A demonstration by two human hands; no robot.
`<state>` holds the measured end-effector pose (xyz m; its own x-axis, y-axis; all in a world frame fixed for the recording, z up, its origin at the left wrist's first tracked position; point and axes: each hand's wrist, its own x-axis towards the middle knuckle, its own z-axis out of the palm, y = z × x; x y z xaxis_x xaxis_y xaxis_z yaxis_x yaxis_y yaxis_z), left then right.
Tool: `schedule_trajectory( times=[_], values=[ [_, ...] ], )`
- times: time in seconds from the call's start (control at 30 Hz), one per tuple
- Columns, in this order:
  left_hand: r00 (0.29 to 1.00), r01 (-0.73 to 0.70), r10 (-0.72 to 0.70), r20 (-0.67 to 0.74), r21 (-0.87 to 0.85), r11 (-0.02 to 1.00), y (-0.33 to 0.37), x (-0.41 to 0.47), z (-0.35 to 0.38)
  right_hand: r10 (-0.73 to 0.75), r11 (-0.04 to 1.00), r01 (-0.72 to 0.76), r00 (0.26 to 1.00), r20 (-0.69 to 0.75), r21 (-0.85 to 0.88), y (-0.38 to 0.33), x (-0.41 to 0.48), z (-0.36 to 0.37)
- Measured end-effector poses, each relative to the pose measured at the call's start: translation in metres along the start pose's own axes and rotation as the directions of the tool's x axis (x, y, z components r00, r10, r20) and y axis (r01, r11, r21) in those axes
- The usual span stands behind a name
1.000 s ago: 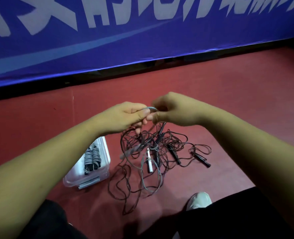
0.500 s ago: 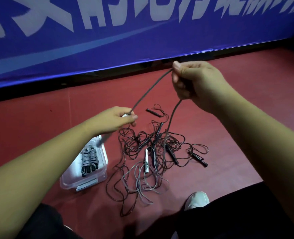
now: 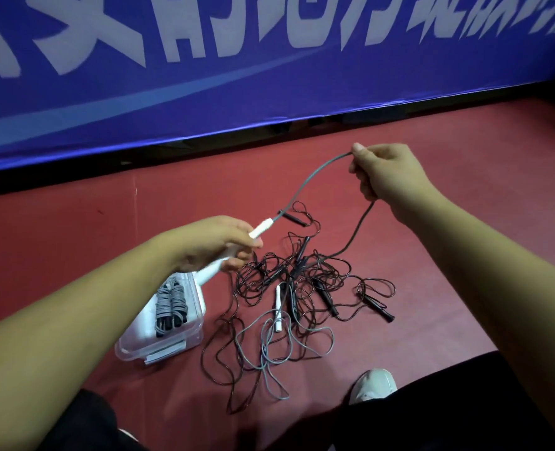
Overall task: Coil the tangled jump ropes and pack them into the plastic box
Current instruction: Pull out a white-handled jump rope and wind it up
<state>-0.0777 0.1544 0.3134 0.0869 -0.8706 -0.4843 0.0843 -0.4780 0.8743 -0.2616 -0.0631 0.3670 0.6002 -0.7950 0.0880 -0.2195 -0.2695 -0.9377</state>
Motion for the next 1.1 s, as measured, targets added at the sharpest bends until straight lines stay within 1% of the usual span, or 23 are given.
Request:
schedule_trajectory(
  times=[0.1,0.17,0.23,0.27,0.33,0.4,0.47,0.53,0.6,0.63,0.67,0.7,0.73,0.77,0.8,0.83,0.87,0.9,0.97,1.0,1.03,1.1],
  values=[
    [0.996,-0.066,0.049,-0.073,-0.256,0.964,0.011,-0.002,0.001,0.039,0.999,-0.04,0.998,-0.055,-0.033,0.012,0.008,-0.006],
    [0.993,-0.101,0.074,-0.095,-0.333,0.938,0.015,-0.005,-0.002,0.044,0.997,-0.047,0.998,-0.054,-0.064,0.02,0.01,-0.008],
    [0.991,-0.13,0.112,-0.068,-0.406,0.905,0.019,-0.008,-0.004,0.053,0.993,-0.057,0.998,-0.04,-0.106,0.028,0.012,-0.009],
    [0.989,-0.148,0.137,-0.058,-0.48,0.865,0.021,-0.007,-0.004,0.058,0.99,-0.062,0.998,-0.029,-0.128,0.031,0.012,-0.009],
    [0.978,-0.189,0.199,-0.059,-0.646,0.739,0.024,-0.003,-0.004,0.068,0.979,-0.064,0.998,0.013,-0.193,0.036,0.011,-0.009],
    [0.96,-0.257,0.248,-0.128,-0.749,0.611,0.03,0.001,-0.004,0.093,0.96,-0.058,0.989,0.113,-0.275,0.041,0.011,-0.009],
    [0.925,-0.374,0.265,-0.271,-0.766,0.522,0.038,0.001,-0.011,0.16,0.942,-0.061,0.946,0.281,-0.329,0.048,0.01,-0.009],
    [0.865,-0.502,0.268,-0.425,-0.743,0.442,0.045,-0.004,-0.026,0.266,0.909,-0.074,0.859,0.436,-0.409,0.063,0.009,-0.009],
    [0.818,-0.576,0.246,-0.52,-0.728,0.372,0.044,-0.008,-0.046,0.39,0.87,-0.128,0.771,0.504,-0.477,0.08,0.005,-0.009],
    [0.81,-0.585,0.219,-0.544,-0.727,0.359,0.041,-0.009,-0.055,0.428,0.863,-0.165,0.742,0.517,-0.478,0.086,0.003,-0.008],
    [0.812,-0.578,0.179,-0.555,-0.724,0.376,0.038,-0.009,-0.06,0.441,0.866,-0.189,0.727,0.527,-0.463,0.09,0.001,-0.007],
    [0.814,-0.56,0.136,-0.565,-0.701,0.443,0.035,-0.007,-0.062,0.429,0.876,-0.193,0.731,0.531,-0.442,0.089,0.0,-0.004],
    [0.81,-0.532,0.109,-0.577,-0.644,0.55,0.031,-0.005,-0.06,0.4,0.889,-0.181,0.752,0.524,-0.42,0.084,-0.001,-0.001],
    [0.8,-0.495,0.11,-0.589,-0.547,0.675,0.029,-0.002,-0.054,0.355,0.905,-0.147,0.78,0.516,-0.399,0.075,-0.001,0.003],
    [0.798,-0.451,0.137,-0.587,-0.43,0.782,0.028,0.001,-0.044,0.288,0.921,-0.084,0.804,0.52,-0.38,0.064,-0.003,0.009],
    [0.811,-0.407,0.175,-0.558,-0.325,0.854,0.028,0.003,-0.033,0.21,0.933,-0.002,0.814,0.542,-0.359,0.05,-0.005,0.016],
    [0.837,-0.372,0.208,-0.506,-0.248,0.894,0.028,0.005,-0.02,0.138,0.941,0.077,0.803,0.579,-0.331,0.035,-0.008,0.024],
    [0.864,-0.345,0.232,-0.446,-0.192,0.919,0.028,0.006,-0.008,0.082,0.946,0.137,0.778,0.623,-0.295,0.021,-0.012,0.032],
    [0.902,-0.304,0.254,-0.348,-0.098,0.947,0.028,0.009,0.012,0.006,0.951,0.209,0.726,0.687,-0.229,-0.002,-0.02,0.045],
    [0.92,-0.28,0.248,-0.304,-0.065,0.958,0.027,0.009,0.019,-0.024,0.948,0.236,0.72,0.694,-0.213,-0.009,-0.022,0.049],
    [0.938,-0.253,0.232,-0.256,-0.052,0.966,0.026,0.009,0.022,-0.049,0.944,0.256,0.728,0.684,-0.206,-0.014,-0.022,0.051],
    [0.967,-0.208,0.191,-0.169,-0.091,0.974,0.024,0.007,0.022,-0.065,0.946,0.253,0.761,0.645,-0.203,-0.016,-0.019,0.05]
  ],
)
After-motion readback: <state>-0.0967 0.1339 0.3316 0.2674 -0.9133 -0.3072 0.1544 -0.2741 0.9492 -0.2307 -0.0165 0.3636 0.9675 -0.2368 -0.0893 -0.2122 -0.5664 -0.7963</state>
